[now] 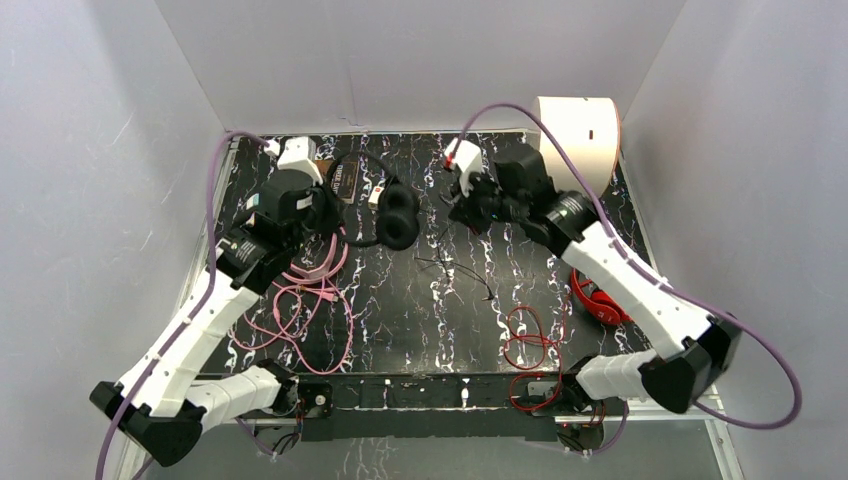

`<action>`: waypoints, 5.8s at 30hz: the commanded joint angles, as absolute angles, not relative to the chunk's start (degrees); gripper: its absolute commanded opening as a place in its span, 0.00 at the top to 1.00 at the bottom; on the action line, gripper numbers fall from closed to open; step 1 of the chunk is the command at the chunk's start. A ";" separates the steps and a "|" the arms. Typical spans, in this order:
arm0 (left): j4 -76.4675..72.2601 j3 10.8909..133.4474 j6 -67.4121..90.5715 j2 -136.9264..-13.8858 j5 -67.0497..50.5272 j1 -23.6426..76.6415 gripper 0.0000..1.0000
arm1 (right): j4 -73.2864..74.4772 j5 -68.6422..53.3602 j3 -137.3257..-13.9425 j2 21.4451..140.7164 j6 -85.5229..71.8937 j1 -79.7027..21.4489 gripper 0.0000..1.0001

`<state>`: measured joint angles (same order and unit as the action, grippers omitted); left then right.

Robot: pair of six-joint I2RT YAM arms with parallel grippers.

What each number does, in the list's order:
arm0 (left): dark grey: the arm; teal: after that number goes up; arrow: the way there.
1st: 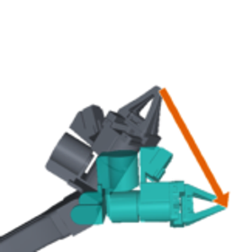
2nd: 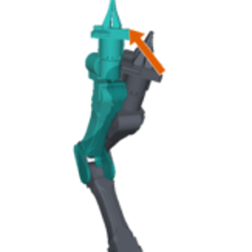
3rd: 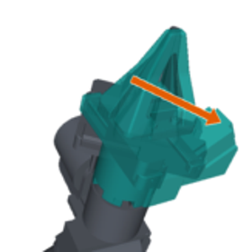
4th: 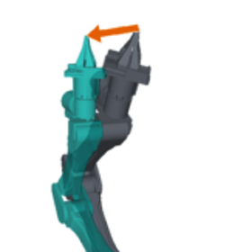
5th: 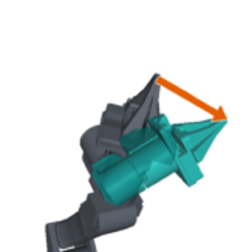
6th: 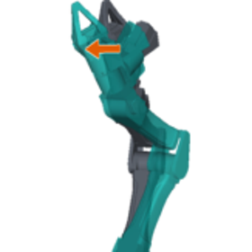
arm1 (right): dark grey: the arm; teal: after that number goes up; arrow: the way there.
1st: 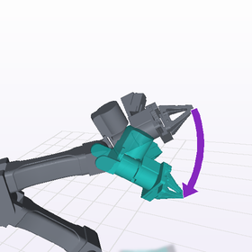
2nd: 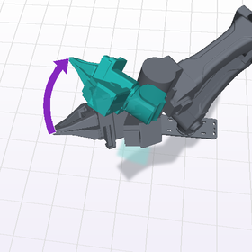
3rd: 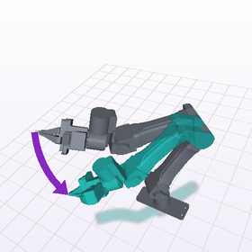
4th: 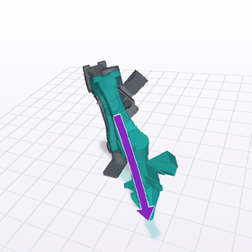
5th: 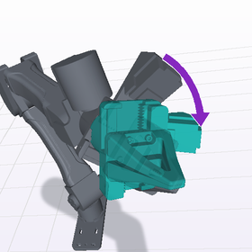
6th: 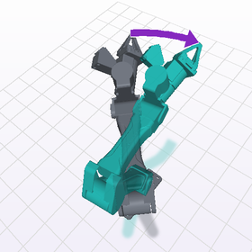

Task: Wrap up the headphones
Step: Wrap the headphones cable around the headphones.

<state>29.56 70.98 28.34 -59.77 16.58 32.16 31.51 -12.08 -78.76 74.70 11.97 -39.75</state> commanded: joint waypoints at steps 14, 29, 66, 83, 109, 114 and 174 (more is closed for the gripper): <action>20.16 91.79 47.95 -84.56 49.95 27.34 1.00 | 31.13 -20.42 -74.54 64.18 -3.43 -67.05 1.00; -6.42 66.72 3.98 -83.54 49.92 33.60 1.00 | 46.96 -3.31 -108.35 75.87 8.41 -68.31 1.00; 18.86 75.44 48.11 -56.34 9.41 40.25 1.00 | -6.16 -36.72 -65.29 84.48 -11.97 -31.74 0.98; -3.02 85.73 20.23 -79.53 65.82 39.32 1.00 | -10.41 -24.96 -47.69 64.67 -27.04 -53.88 1.00; 26.92 73.70 7.42 -73.49 30.00 46.22 1.00 | 46.09 10.75 -102.94 83.59 7.23 -53.52 0.92; 27.60 71.52 10.33 -67.80 26.11 46.18 1.00 | 40.22 16.00 -94.10 81.30 8.80 -48.38 0.93; 13.90 100.46 31.53 -79.46 59.91 44.96 1.00 | -29.09 -33.37 -44.37 88.22 -27.28 -49.56 0.99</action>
<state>25.76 99.77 48.34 -75.83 37.89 45.91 -50.76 -33.56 -45.23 99.37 -31.62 -46.33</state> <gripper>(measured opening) 0.053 0.033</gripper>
